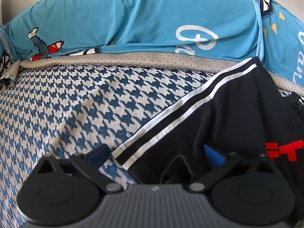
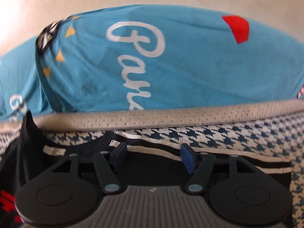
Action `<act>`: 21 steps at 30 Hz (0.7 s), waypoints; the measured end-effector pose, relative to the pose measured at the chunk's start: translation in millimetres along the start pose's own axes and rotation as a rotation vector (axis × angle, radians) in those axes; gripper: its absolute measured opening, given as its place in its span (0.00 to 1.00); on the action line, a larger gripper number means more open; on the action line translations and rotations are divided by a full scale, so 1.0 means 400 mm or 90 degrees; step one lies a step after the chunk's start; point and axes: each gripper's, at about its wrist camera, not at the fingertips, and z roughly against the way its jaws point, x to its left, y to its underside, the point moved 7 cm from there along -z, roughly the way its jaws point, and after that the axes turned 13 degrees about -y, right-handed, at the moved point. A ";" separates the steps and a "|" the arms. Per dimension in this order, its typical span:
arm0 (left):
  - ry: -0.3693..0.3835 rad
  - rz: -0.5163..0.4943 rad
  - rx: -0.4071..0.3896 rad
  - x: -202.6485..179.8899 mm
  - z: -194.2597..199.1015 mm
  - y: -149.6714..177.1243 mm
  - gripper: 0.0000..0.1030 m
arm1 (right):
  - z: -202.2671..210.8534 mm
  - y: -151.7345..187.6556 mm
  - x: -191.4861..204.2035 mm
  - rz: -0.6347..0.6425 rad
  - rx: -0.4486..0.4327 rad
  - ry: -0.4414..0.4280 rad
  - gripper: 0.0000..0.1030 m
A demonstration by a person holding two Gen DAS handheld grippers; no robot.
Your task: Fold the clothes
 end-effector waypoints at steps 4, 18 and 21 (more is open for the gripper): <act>-0.001 0.000 -0.002 0.000 0.001 0.001 1.00 | 0.002 -0.005 0.027 0.028 -0.003 -0.010 0.23; 0.013 -0.002 -0.008 -0.010 0.019 -0.006 1.00 | 0.055 -0.053 -0.027 -0.068 -0.091 0.099 0.15; 0.017 0.003 -0.012 -0.005 0.029 -0.011 1.00 | 0.093 -0.065 -0.017 -0.086 -0.108 0.091 0.31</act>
